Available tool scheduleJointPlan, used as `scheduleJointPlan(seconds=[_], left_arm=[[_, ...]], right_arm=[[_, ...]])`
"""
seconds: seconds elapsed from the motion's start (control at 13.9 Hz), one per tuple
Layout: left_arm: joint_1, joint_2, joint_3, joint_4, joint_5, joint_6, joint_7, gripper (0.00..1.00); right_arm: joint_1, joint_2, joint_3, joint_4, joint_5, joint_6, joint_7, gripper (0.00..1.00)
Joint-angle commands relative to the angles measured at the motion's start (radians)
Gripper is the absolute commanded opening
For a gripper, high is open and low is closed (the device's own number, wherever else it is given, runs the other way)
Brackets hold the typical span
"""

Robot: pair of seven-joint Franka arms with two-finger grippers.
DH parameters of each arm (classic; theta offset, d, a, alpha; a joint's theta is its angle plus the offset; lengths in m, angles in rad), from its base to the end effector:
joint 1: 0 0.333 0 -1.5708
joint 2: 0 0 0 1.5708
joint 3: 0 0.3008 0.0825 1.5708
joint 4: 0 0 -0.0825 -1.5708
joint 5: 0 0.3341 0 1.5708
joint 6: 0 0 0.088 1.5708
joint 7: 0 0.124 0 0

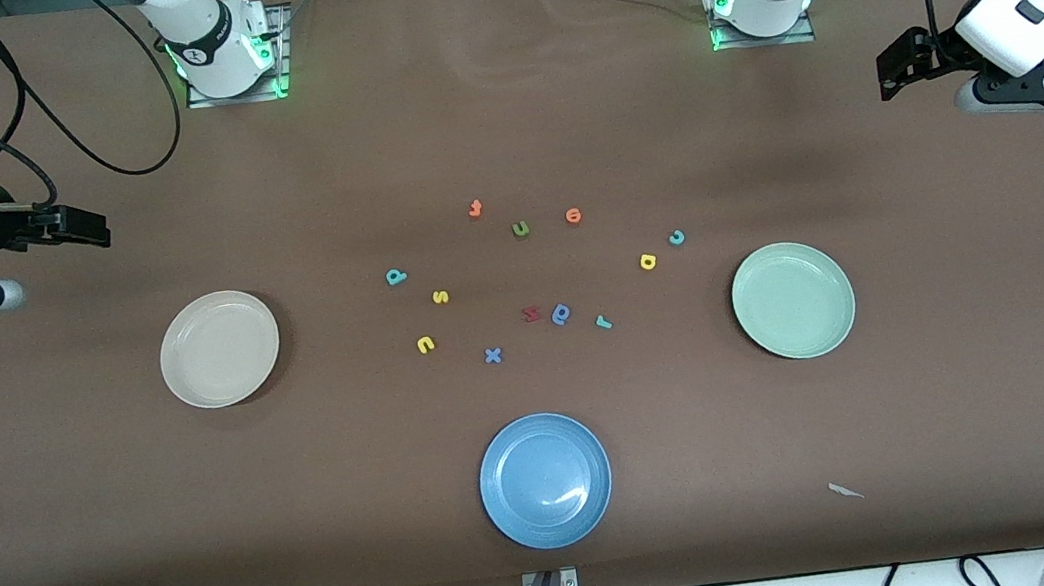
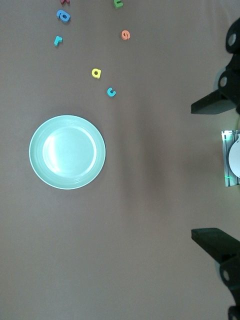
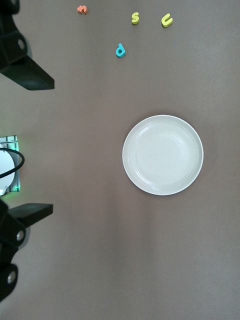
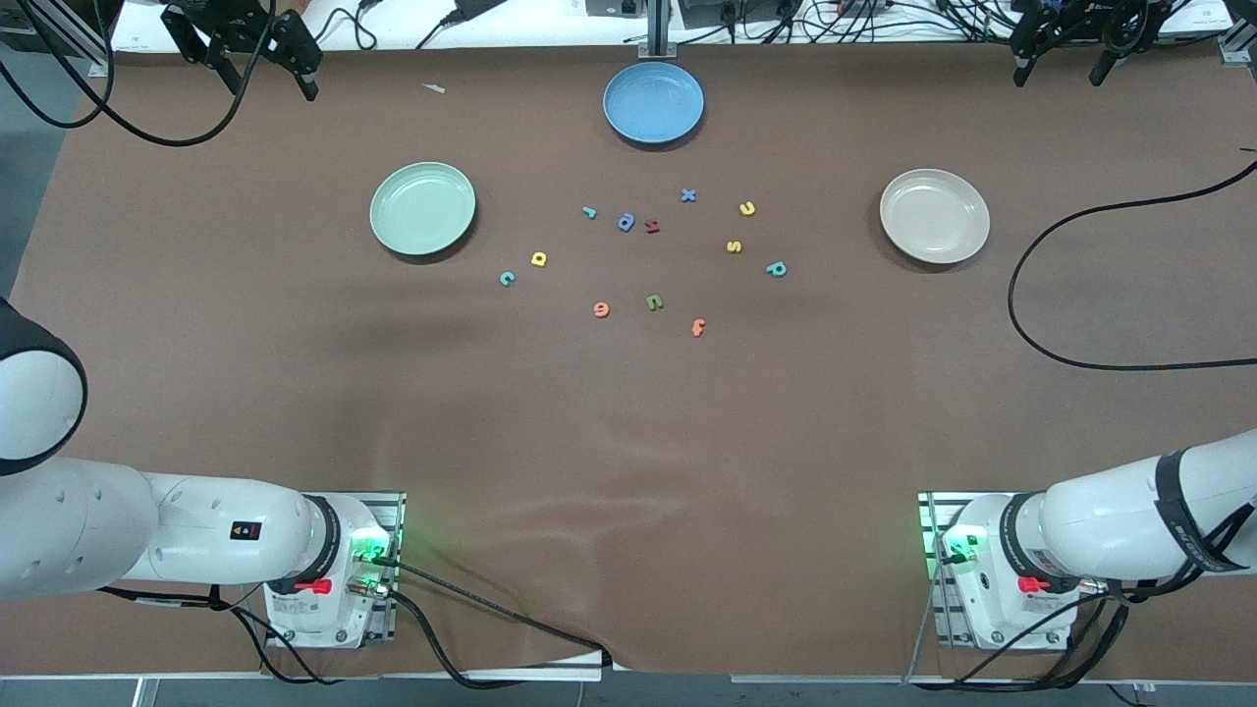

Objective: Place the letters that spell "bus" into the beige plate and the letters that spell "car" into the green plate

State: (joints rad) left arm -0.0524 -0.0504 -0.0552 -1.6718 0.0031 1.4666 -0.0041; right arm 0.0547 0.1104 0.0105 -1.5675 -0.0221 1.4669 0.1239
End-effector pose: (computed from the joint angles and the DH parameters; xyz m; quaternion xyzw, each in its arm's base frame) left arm 0.4702 -0.0510 0.5669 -0.9957 0.0514 0.0771 0.0072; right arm 0.5153 0.0305 0.5295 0.9940 -0.0291 -0.1038 0.0204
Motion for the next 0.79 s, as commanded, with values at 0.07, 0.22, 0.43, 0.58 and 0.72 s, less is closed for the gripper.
scheduleJointPlan(seconds=[0.07, 0.22, 0.43, 0.58, 0.72], left_arm=[[-0.001, 0.011, 0.002, 0.026, -0.002, -0.025, 0.021, 1.00], [-0.001, 0.011, 0.003, 0.026, -0.002, -0.023, 0.021, 1.00], [-0.001, 0.011, 0.003, 0.026, -0.002, -0.025, 0.021, 1.00], [-0.001, 0.011, 0.002, 0.026, -0.002, -0.023, 0.021, 1.00], [-0.001, 0.011, 0.003, 0.026, -0.003, -0.023, 0.023, 1.00]], right_arm=[[-0.010, 0.014, 0.006, 0.026, 0.021, -0.023, -0.007, 1.00], [-0.010, 0.026, 0.006, 0.026, 0.028, -0.023, -0.007, 1.00], [-0.010, 0.044, 0.006, 0.026, 0.054, -0.019, -0.001, 1.00], [0.000, 0.055, 0.009, 0.027, 0.060, -0.005, 0.011, 1.00], [0.004, 0.074, 0.011, 0.026, 0.103, 0.024, 0.115, 1.00]])
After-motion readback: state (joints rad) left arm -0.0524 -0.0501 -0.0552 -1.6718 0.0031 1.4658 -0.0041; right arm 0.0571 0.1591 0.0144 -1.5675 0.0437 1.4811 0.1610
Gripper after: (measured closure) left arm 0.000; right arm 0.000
